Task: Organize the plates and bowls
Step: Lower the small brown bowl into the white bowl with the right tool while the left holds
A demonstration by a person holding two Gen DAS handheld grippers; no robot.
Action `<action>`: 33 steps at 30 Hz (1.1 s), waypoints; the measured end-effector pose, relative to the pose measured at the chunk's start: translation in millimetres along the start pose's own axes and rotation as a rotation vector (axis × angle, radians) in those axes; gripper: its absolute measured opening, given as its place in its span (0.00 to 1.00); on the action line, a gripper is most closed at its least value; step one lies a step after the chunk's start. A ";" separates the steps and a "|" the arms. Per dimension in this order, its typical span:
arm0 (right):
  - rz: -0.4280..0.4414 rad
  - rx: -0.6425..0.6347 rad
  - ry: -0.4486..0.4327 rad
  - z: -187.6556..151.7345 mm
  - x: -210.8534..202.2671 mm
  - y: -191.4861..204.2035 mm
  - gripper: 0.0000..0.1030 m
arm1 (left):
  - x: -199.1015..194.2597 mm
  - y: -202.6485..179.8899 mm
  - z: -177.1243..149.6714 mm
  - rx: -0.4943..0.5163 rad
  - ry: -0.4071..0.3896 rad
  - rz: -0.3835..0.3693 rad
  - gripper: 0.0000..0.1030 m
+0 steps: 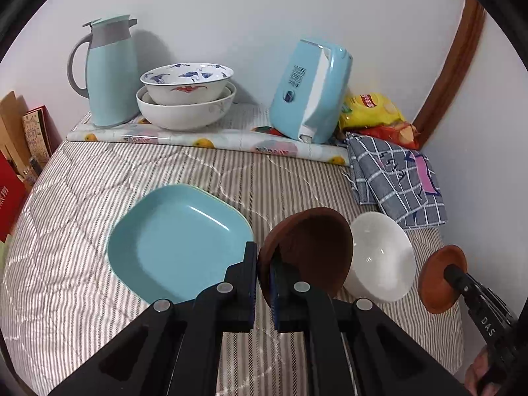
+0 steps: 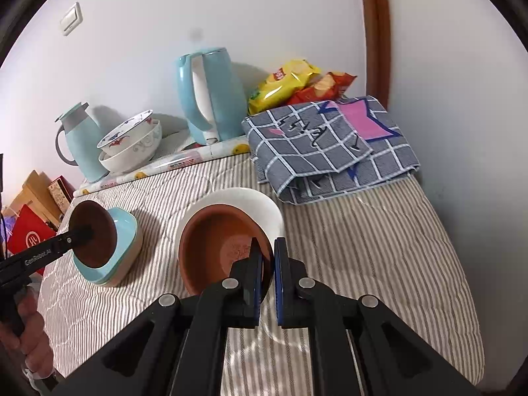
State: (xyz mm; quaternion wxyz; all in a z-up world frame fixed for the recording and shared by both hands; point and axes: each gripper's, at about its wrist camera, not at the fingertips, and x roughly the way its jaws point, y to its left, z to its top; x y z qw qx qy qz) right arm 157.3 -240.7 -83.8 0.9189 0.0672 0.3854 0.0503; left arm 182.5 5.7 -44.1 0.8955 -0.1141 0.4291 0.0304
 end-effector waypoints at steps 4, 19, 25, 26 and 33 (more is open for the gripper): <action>0.003 -0.008 0.013 8.1 13.7 8.7 0.07 | 6.4 5.5 8.3 -0.006 0.004 0.003 0.07; -0.051 -0.079 0.128 15.8 81.3 34.6 0.07 | 36.8 19.3 21.6 -0.023 0.038 0.001 0.07; -0.064 -0.093 0.172 14.0 100.6 37.6 0.07 | 46.5 24.3 22.2 -0.034 0.053 0.004 0.07; -0.067 -0.094 0.175 13.9 102.4 37.9 0.07 | 47.4 25.2 22.1 -0.037 0.055 0.005 0.07; -0.074 -0.090 0.204 12.8 113.2 36.4 0.07 | 52.6 29.7 21.2 -0.050 0.061 0.006 0.07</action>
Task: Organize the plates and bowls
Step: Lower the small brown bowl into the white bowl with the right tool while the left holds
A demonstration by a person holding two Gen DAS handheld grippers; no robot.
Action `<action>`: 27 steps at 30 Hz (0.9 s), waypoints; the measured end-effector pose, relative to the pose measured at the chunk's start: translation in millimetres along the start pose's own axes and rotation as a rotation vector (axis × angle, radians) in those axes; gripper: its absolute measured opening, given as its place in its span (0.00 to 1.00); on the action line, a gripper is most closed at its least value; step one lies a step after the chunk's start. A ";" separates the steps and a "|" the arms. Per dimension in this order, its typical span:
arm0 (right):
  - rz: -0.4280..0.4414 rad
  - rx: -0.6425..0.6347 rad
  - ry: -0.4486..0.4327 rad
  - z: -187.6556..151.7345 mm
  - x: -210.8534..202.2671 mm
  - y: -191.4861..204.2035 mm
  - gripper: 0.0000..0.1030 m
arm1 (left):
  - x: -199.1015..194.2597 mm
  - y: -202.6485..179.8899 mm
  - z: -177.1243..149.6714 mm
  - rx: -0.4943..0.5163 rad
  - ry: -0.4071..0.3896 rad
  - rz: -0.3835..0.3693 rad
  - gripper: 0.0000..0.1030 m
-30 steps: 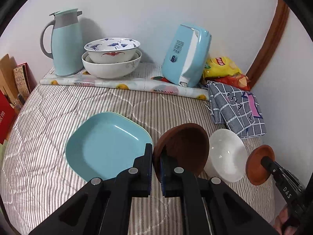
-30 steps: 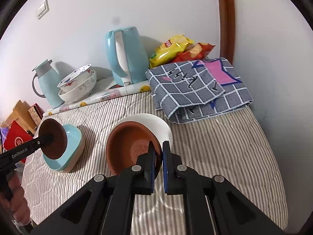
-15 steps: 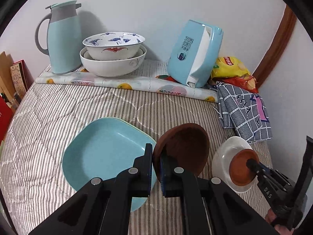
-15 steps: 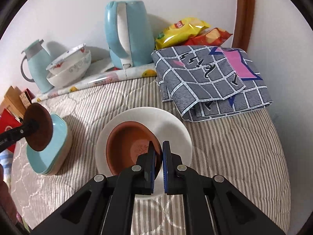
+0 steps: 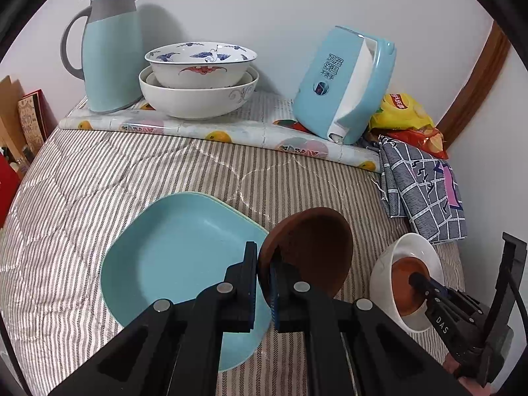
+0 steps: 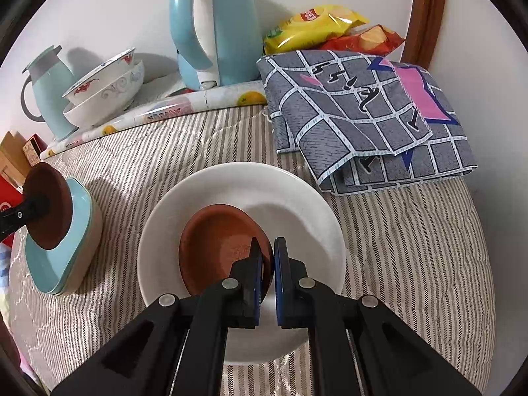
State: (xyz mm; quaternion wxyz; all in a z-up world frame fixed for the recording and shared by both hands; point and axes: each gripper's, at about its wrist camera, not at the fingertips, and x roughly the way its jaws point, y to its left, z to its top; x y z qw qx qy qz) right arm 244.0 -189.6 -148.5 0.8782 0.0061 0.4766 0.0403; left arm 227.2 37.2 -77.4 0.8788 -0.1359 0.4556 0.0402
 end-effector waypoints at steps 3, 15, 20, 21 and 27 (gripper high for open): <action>0.006 0.006 0.010 0.7 3.2 -1.4 0.07 | 1.5 0.1 -0.1 -0.001 0.001 0.000 0.07; -0.033 -0.025 0.058 6.5 12.8 2.5 0.07 | 6.3 -0.4 0.1 -0.005 0.017 -0.009 0.07; -0.035 -0.034 0.074 6.9 19.4 4.8 0.10 | 4.5 2.4 -0.7 -0.001 0.017 -0.003 0.07; -0.039 -0.037 0.074 7.2 19.6 5.7 0.10 | 4.1 3.5 -0.9 -0.004 0.017 -0.002 0.07; -0.039 -0.037 0.074 6.7 19.1 5.3 0.12 | 2.4 4.9 -3.6 -0.008 0.021 -0.005 0.07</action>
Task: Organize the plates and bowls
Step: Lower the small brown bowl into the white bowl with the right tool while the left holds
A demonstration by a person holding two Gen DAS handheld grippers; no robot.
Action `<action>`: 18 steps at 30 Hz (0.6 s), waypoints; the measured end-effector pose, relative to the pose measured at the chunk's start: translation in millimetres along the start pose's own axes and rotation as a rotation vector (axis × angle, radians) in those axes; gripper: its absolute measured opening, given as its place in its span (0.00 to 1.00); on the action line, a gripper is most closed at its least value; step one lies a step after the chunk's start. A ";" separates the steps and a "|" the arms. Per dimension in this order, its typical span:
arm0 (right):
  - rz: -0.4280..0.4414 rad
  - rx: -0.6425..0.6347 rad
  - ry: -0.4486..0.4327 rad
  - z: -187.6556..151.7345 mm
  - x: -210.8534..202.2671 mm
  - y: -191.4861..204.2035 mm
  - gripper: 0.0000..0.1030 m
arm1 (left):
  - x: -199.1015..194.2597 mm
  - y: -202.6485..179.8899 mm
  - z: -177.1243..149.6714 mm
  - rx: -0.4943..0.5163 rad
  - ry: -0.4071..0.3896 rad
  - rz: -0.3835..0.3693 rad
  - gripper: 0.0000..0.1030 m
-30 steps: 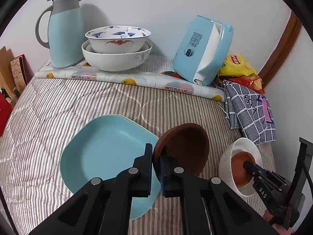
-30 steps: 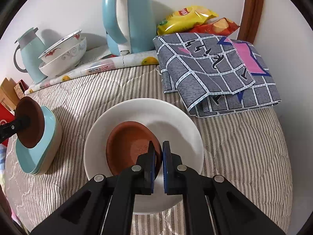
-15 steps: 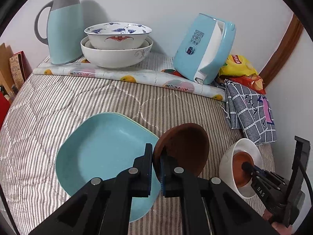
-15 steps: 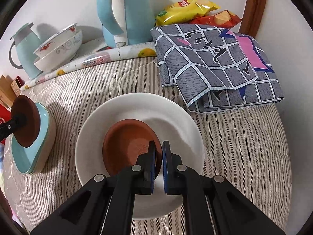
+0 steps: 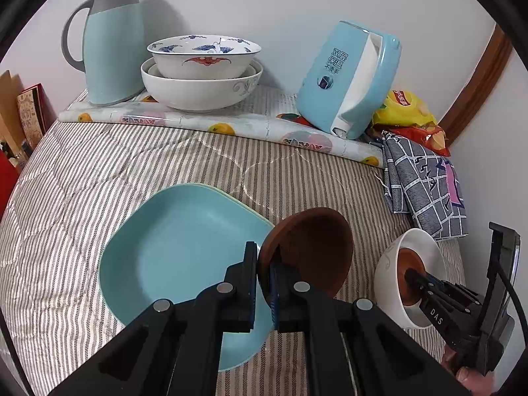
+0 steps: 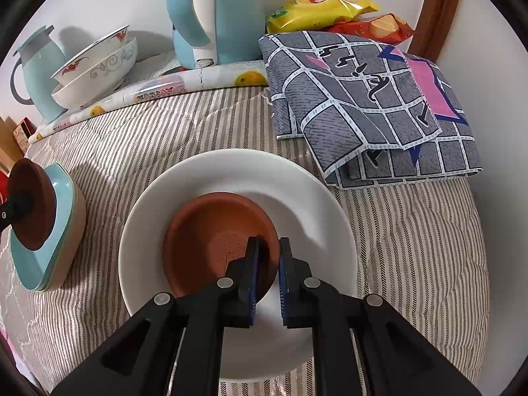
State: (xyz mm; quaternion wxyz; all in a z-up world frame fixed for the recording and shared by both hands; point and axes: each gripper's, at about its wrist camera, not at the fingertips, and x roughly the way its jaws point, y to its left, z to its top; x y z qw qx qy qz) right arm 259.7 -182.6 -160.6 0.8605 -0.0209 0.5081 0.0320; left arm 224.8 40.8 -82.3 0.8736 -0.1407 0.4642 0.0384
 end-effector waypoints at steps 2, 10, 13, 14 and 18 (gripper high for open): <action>0.002 -0.001 -0.001 -0.2 -0.7 0.1 0.18 | -1.1 -1.3 -1.6 0.002 -0.001 -0.002 0.07; 0.027 0.012 -0.034 -6.0 -12.4 -3.5 0.27 | -9.7 -11.7 -7.3 0.021 -0.008 0.004 0.07; 0.046 0.020 -0.053 -8.6 -22.5 -6.6 0.27 | -14.2 -18.9 -8.1 0.030 -0.014 -0.001 0.07; 0.050 0.021 -0.062 -9.4 -26.3 -7.7 0.27 | -15.2 -21.6 -8.2 0.032 -0.015 -0.003 0.07; 0.071 0.021 -0.133 -13.7 -49.8 -16.6 0.29 | -17.6 -39.9 -10.2 0.052 -0.016 -0.022 0.07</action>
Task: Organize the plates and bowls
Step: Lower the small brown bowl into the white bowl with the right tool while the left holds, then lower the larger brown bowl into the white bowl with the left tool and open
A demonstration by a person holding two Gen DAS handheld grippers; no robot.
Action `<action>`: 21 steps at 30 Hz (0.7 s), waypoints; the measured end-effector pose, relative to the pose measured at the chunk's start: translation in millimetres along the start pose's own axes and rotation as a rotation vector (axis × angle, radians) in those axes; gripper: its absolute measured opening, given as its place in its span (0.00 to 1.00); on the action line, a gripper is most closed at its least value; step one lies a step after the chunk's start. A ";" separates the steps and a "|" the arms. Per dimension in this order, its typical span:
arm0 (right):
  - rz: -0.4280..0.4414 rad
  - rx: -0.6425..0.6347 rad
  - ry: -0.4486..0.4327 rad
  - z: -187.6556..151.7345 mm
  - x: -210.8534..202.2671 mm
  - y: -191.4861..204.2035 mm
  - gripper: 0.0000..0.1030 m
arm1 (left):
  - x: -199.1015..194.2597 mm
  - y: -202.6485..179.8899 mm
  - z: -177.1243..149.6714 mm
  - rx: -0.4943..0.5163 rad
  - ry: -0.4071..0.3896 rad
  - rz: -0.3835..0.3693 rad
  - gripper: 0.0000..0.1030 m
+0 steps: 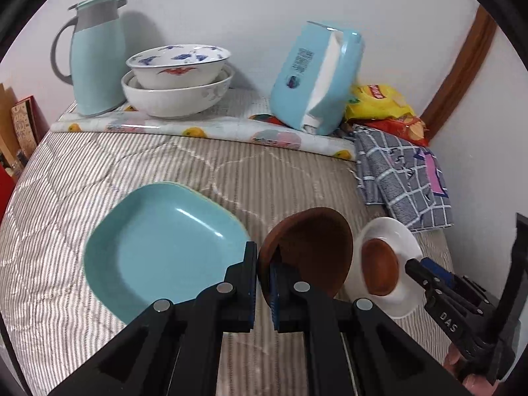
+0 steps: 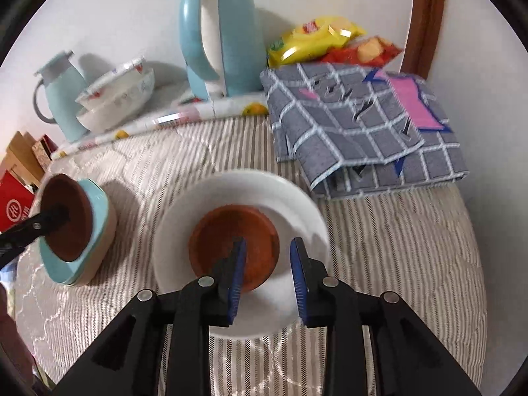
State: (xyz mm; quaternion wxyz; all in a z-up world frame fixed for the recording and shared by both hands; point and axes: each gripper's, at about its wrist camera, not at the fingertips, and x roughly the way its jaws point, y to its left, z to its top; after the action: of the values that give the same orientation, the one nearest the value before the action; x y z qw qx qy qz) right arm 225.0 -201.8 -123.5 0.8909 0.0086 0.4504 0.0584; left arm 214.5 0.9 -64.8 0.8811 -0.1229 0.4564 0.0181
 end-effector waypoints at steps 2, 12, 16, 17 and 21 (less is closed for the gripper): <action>-0.001 0.006 -0.024 -1.4 -10.4 -6.4 0.35 | -0.7 -8.8 -1.3 0.008 0.000 -0.009 0.07; -0.048 0.066 -0.092 -17.4 -43.2 -57.1 0.38 | 11.5 -63.6 -9.1 0.079 0.037 -0.065 0.07; -0.059 0.097 -0.101 -25.1 -50.4 -76.2 0.38 | 19.8 -81.3 -10.8 0.102 0.053 -0.074 0.07; -0.060 0.105 -0.102 -26.6 -51.1 -80.8 0.38 | 22.7 -86.0 -10.9 0.109 0.059 -0.075 0.07; -0.064 0.123 -0.092 -31.4 -48.8 -92.5 0.38 | 34.5 -96.8 -12.7 0.121 0.081 -0.071 0.07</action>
State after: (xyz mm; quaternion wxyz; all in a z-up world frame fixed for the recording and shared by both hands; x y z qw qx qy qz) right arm 180.0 -300.3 -109.3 0.9099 0.0515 0.4117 0.0016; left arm 238.4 -98.6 -80.3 0.8678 -0.0863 0.4872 -0.0457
